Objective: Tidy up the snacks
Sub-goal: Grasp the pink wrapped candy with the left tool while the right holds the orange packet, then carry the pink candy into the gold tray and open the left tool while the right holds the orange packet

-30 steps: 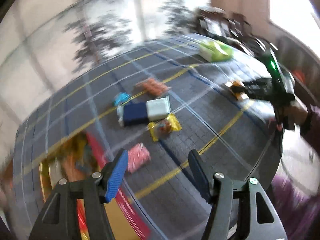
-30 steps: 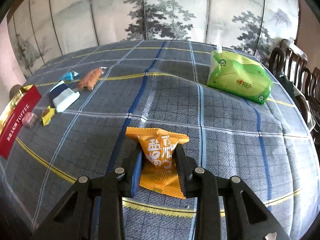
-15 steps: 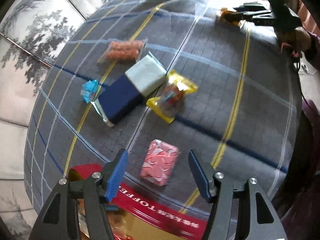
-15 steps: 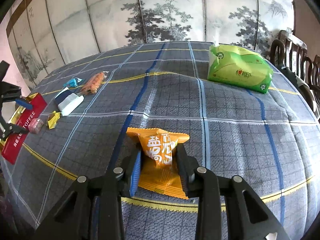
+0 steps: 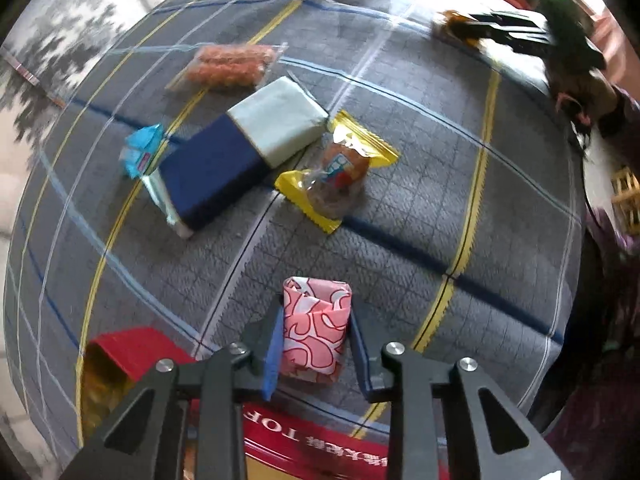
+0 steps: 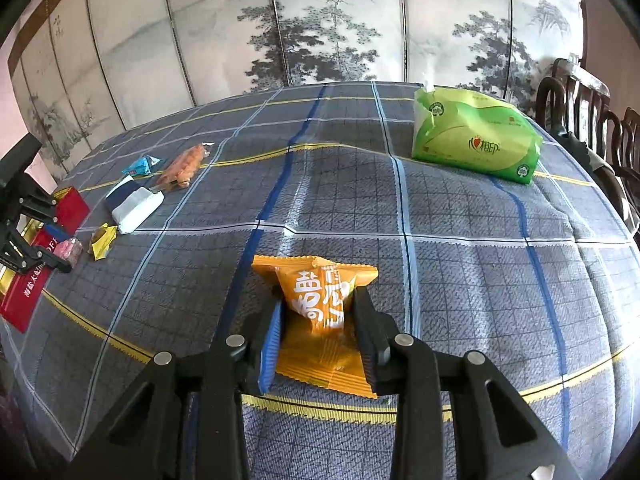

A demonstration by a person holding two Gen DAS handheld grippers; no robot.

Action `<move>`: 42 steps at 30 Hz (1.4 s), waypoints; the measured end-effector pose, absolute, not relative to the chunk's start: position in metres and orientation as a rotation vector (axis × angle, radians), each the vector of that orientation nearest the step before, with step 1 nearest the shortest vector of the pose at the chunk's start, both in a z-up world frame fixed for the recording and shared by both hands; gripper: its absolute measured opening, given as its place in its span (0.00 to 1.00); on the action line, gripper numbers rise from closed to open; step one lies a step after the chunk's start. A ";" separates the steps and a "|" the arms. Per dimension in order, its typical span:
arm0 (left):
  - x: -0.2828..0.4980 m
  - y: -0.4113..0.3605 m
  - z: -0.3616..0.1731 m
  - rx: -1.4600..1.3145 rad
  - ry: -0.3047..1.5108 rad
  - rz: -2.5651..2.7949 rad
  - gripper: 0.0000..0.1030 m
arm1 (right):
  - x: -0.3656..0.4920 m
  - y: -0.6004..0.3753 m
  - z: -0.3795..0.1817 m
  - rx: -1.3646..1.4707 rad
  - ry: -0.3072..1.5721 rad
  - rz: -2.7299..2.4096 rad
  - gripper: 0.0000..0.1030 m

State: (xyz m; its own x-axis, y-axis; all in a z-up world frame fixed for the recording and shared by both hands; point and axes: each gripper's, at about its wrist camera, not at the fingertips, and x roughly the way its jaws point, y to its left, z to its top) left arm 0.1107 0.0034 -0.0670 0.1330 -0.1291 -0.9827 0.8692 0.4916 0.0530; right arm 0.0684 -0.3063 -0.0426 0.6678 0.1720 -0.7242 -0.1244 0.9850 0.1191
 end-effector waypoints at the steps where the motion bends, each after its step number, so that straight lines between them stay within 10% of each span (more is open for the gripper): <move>1: 0.109 0.003 -0.068 0.754 1.225 -0.820 0.28 | 0.069 -0.307 -0.043 0.061 0.823 0.168 0.31; 21: -0.019 0.020 0.048 -0.012 1.008 -0.315 0.28 | 0.070 -0.308 -0.045 0.074 0.824 0.159 0.30; 42: -0.030 0.148 0.021 -0.138 0.995 -0.007 0.28 | 0.067 -0.309 -0.044 0.060 0.824 0.129 0.30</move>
